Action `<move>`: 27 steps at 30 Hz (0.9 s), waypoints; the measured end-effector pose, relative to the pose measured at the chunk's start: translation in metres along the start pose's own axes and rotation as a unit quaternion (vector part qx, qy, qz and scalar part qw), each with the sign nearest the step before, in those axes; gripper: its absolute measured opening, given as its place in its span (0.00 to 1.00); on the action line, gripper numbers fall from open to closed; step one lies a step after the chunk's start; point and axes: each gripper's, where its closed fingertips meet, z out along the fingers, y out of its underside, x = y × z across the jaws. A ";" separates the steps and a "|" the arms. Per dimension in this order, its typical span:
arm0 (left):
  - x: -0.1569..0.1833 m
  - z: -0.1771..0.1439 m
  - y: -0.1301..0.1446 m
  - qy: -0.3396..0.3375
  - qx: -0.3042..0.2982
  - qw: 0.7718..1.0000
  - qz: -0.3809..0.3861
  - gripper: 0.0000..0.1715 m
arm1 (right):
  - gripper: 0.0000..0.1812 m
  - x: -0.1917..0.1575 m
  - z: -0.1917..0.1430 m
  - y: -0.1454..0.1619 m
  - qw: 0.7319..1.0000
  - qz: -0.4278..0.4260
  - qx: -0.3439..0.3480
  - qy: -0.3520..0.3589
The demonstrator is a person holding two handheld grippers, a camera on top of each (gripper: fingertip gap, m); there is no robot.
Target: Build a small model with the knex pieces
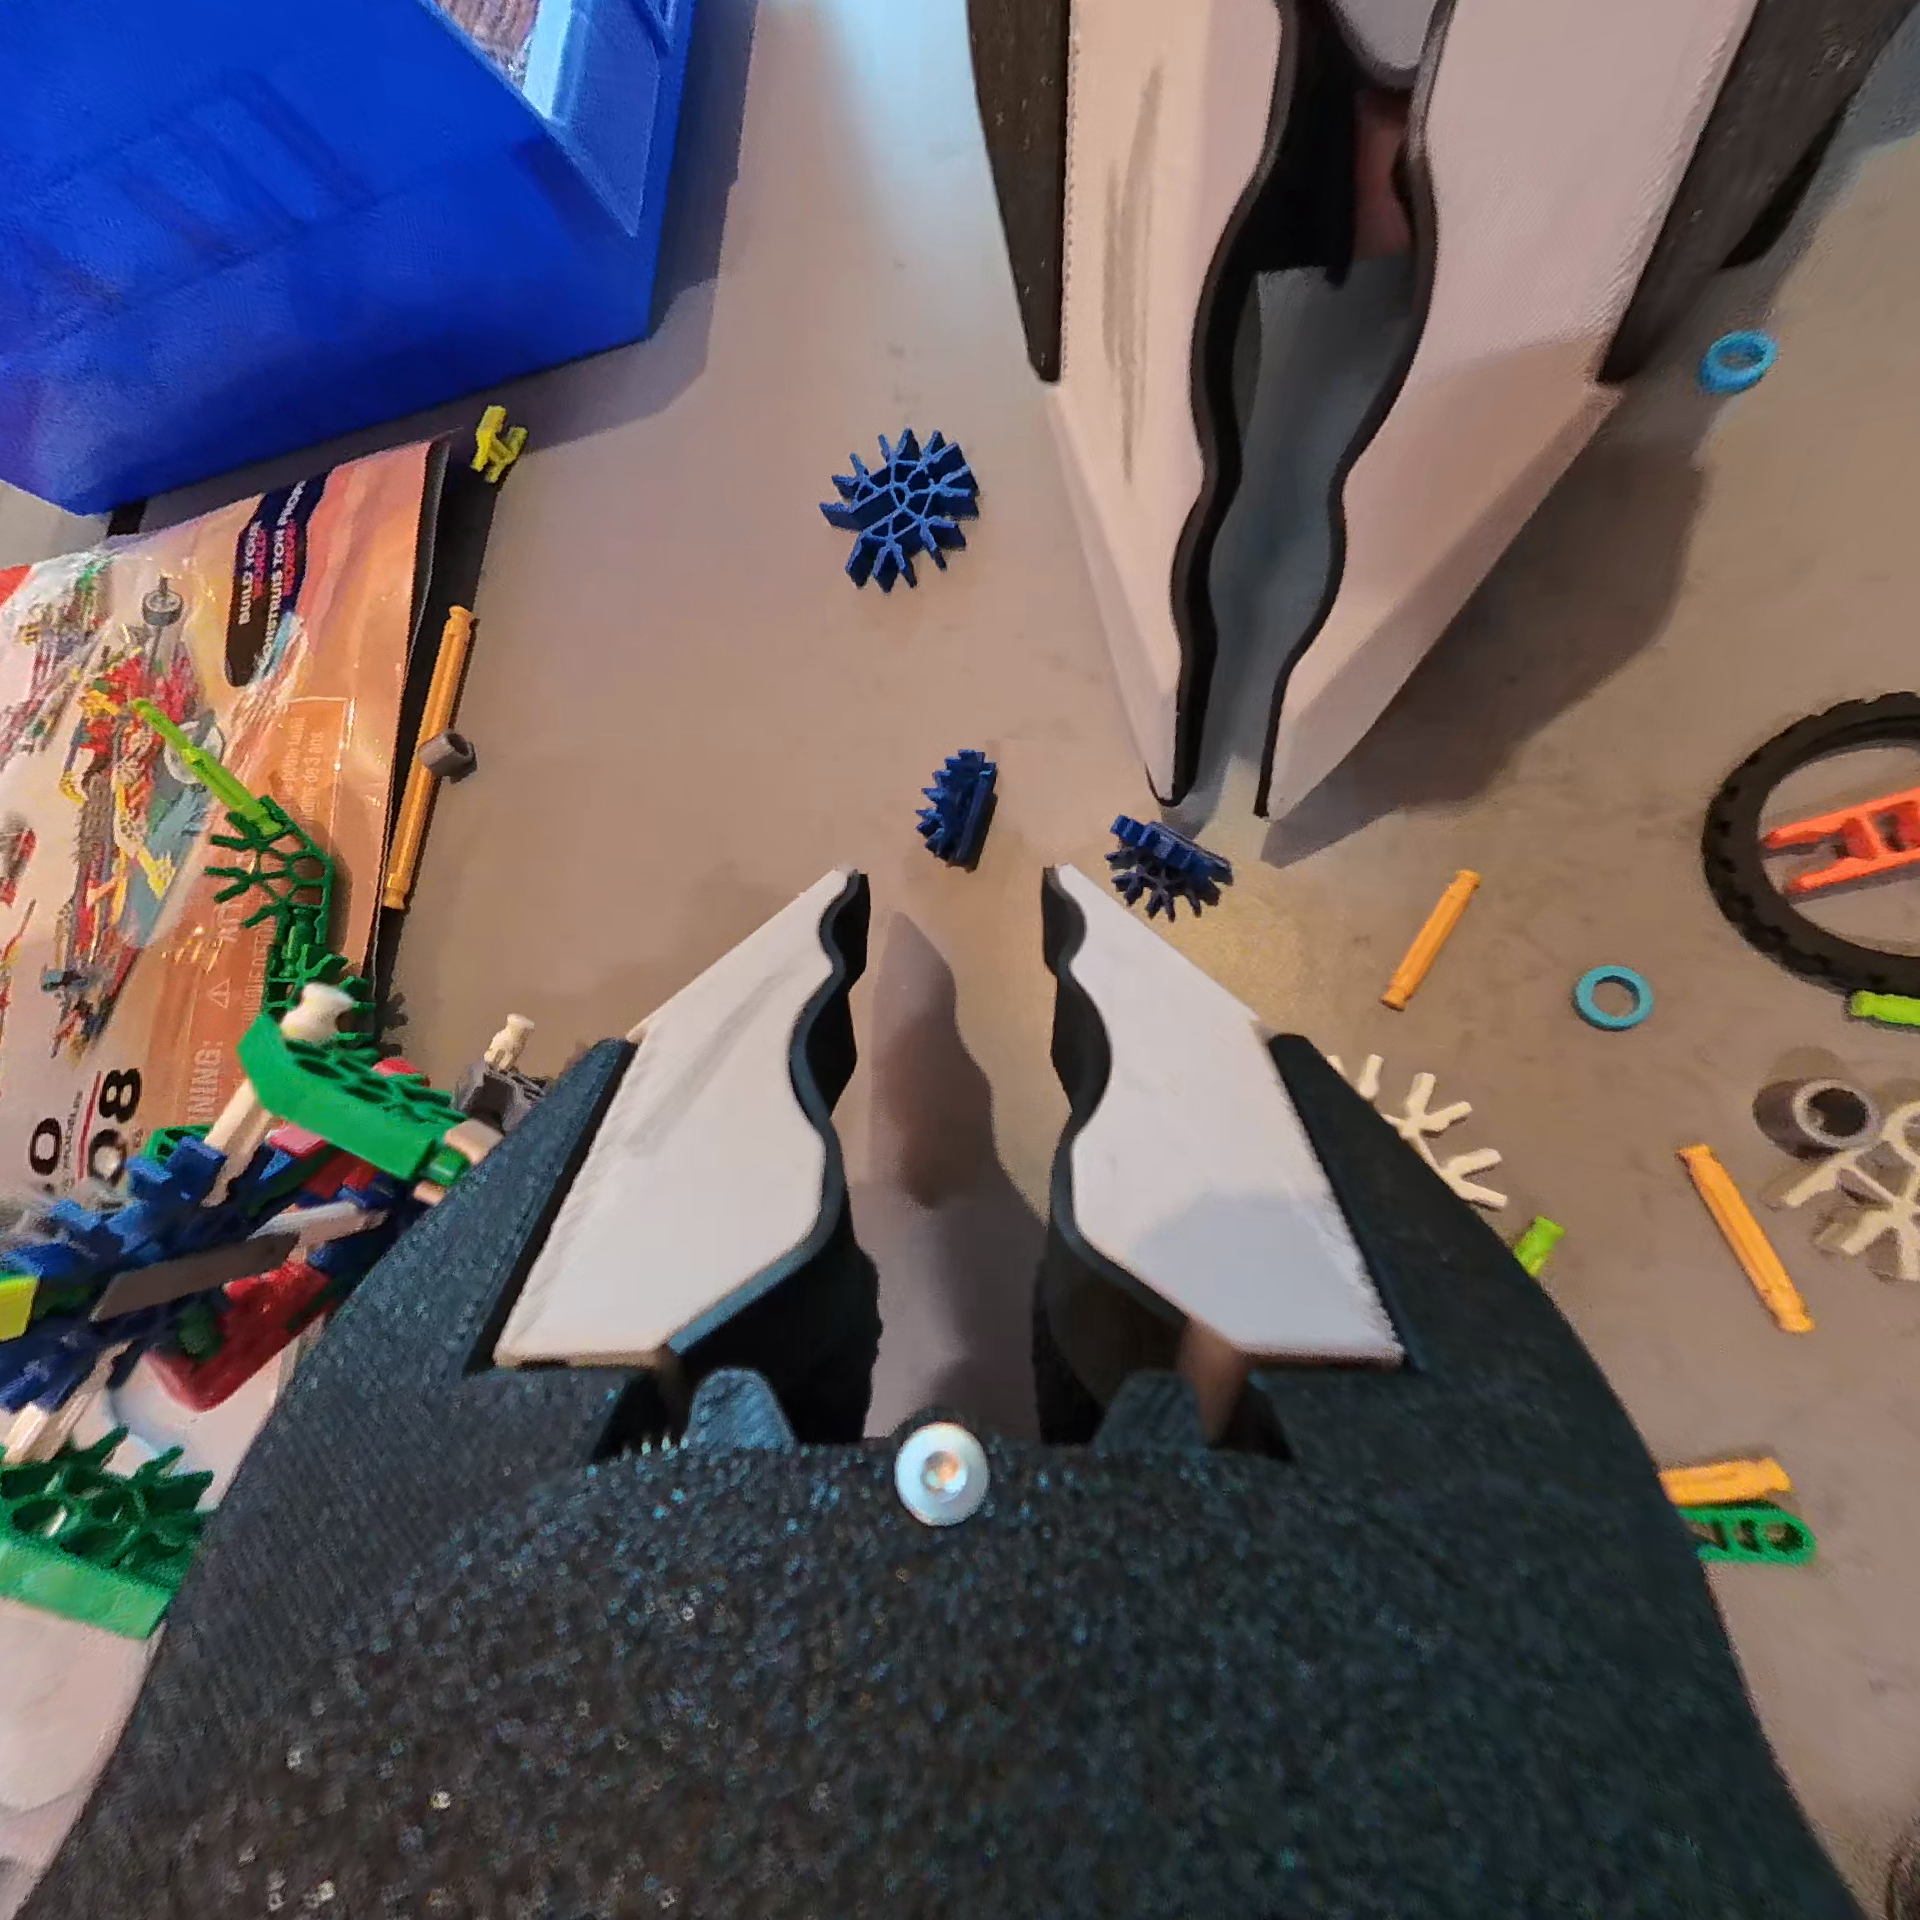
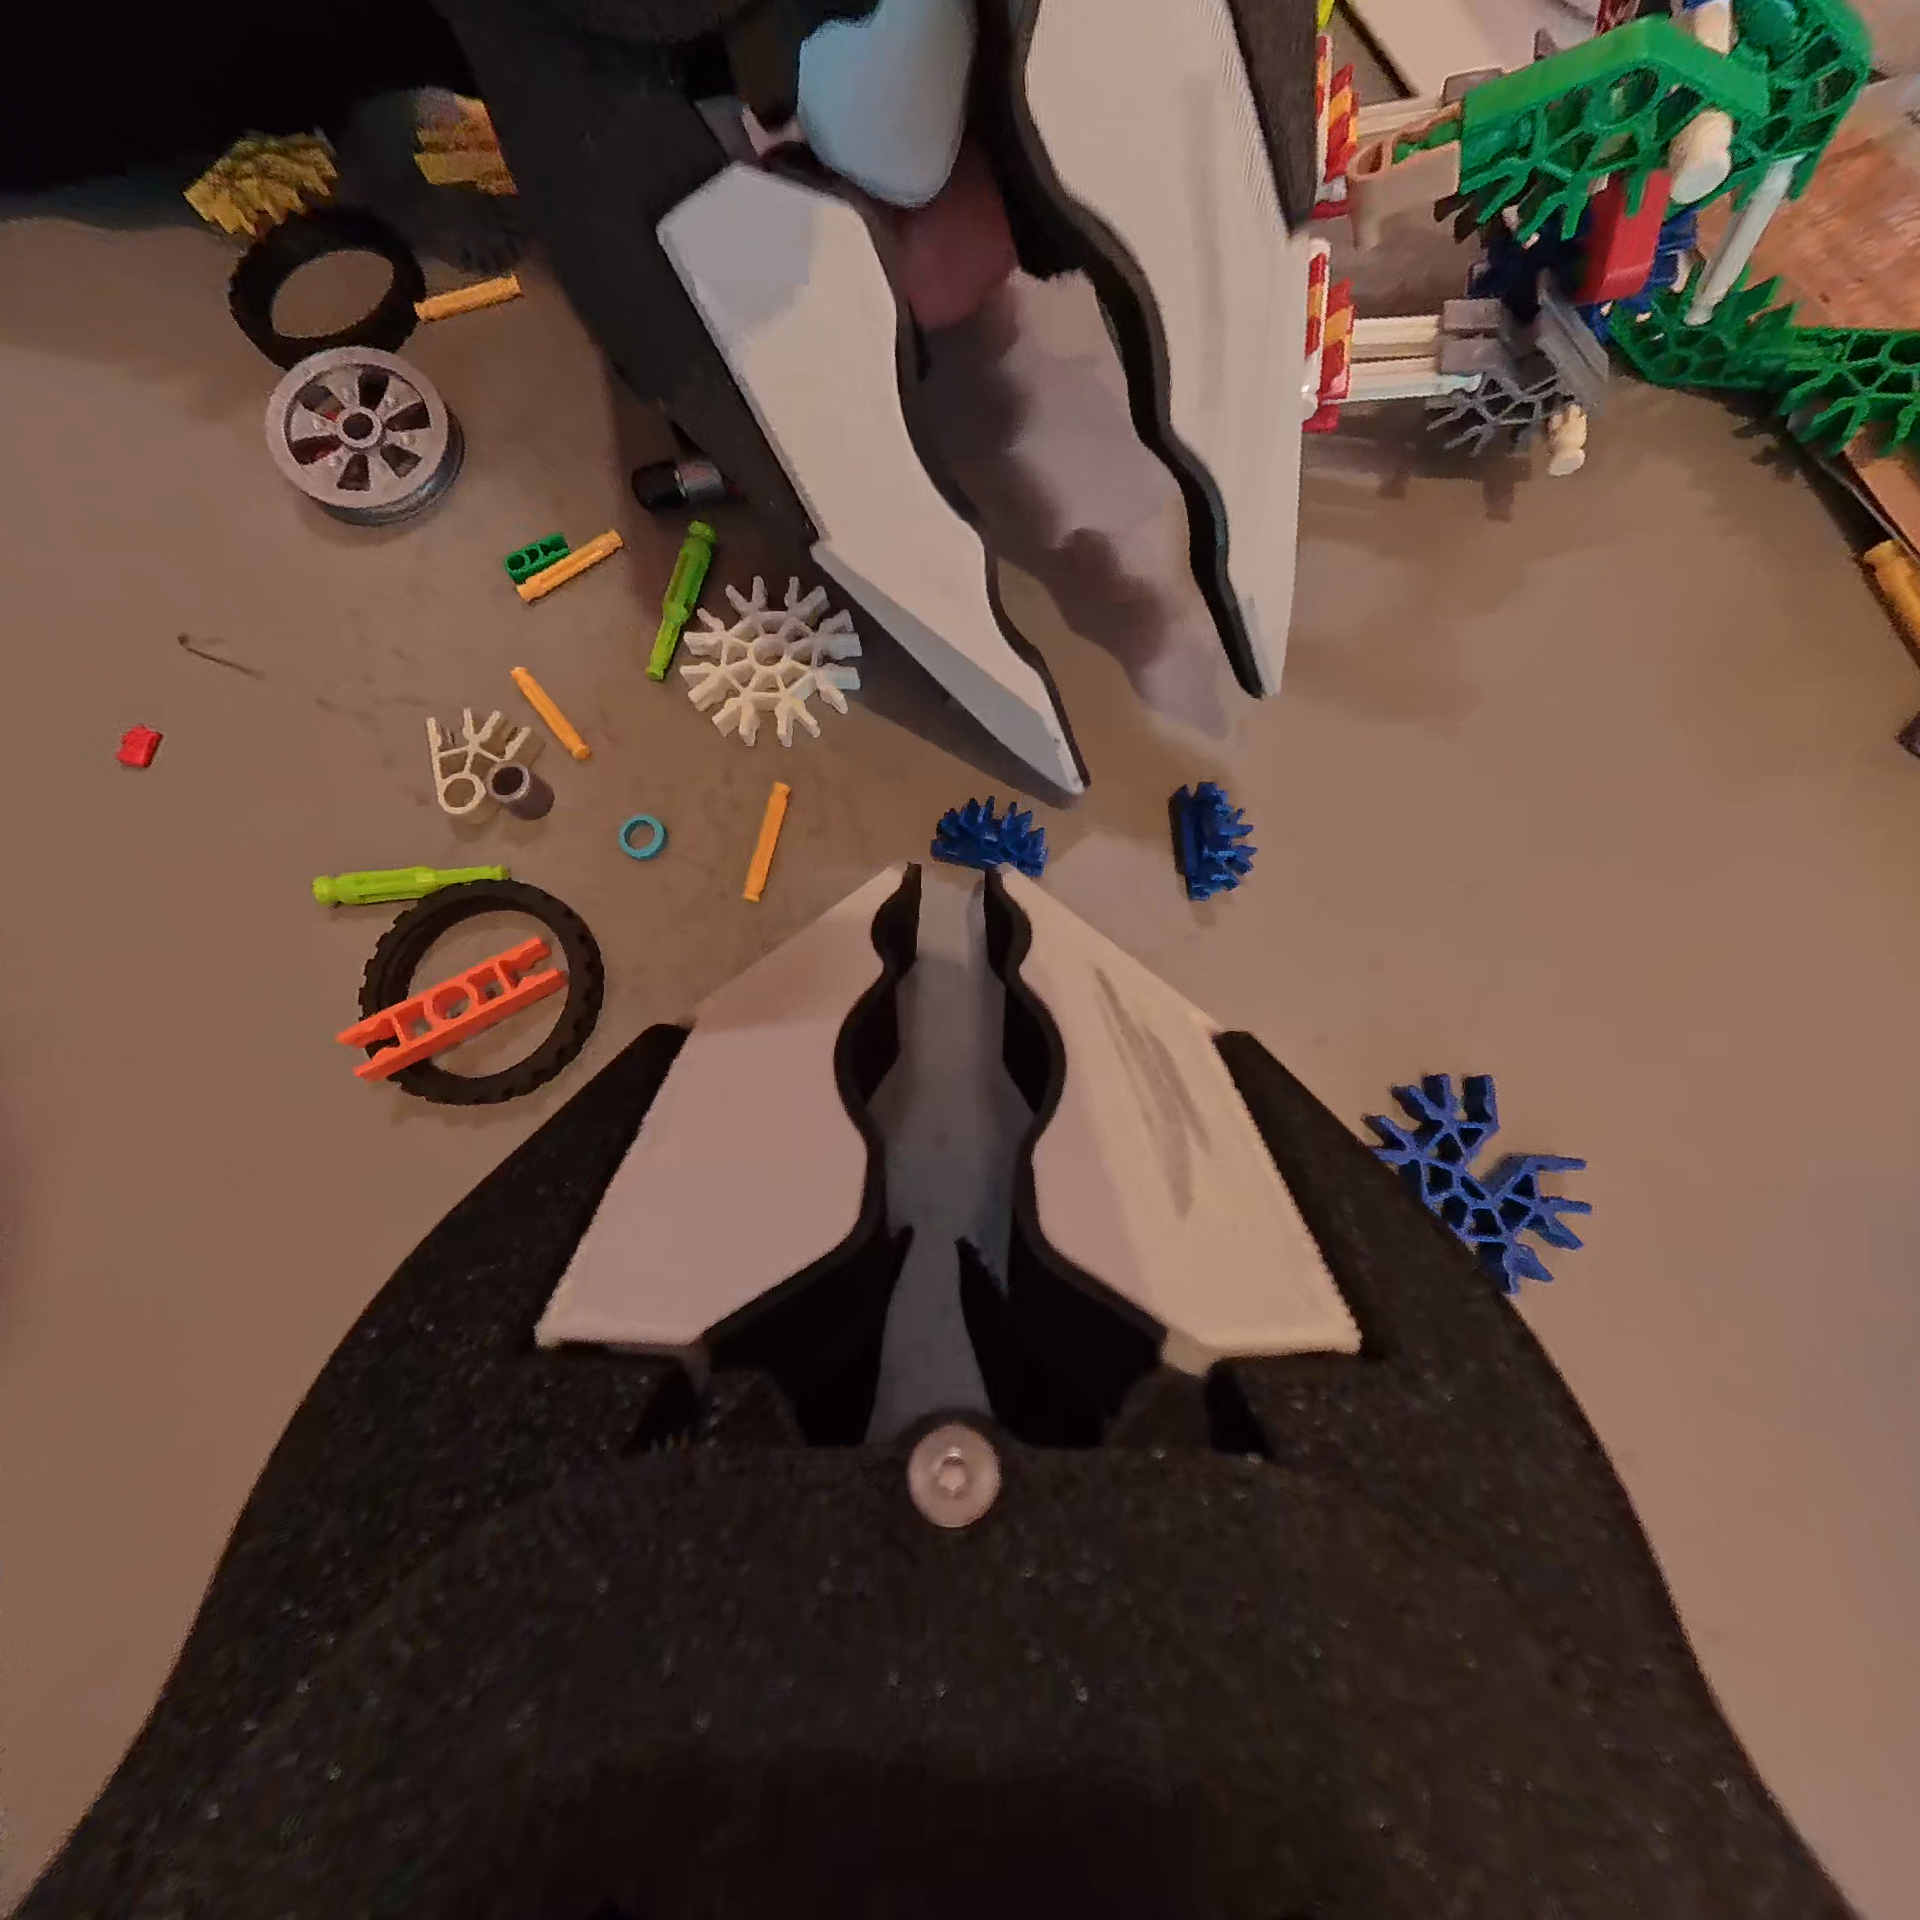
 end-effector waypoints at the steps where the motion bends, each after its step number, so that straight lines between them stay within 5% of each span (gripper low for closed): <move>1: 0.000 -0.002 -0.002 0.003 0.004 1.000 -0.003 0.18 | 0.06 -0.001 0.001 0.002 1.000 -0.001 -0.006 -0.001; 6: 0.014 -0.007 0.000 0.045 -0.005 0.999 0.003 0.09 | 0.06 -0.008 0.006 0.006 1.000 -0.012 -0.018 -0.016; 15: 0.034 -0.014 -0.007 0.113 0.014 0.993 -0.025 0.10 | 0.06 -0.004 0.004 0.005 1.000 -0.010 -0.016 -0.005; 27: 0.045 -0.001 -0.008 0.111 0.001 0.994 0.010 0.07 | 0.06 0.005 0.002 0.009 1.000 0.001 -0.023 0.012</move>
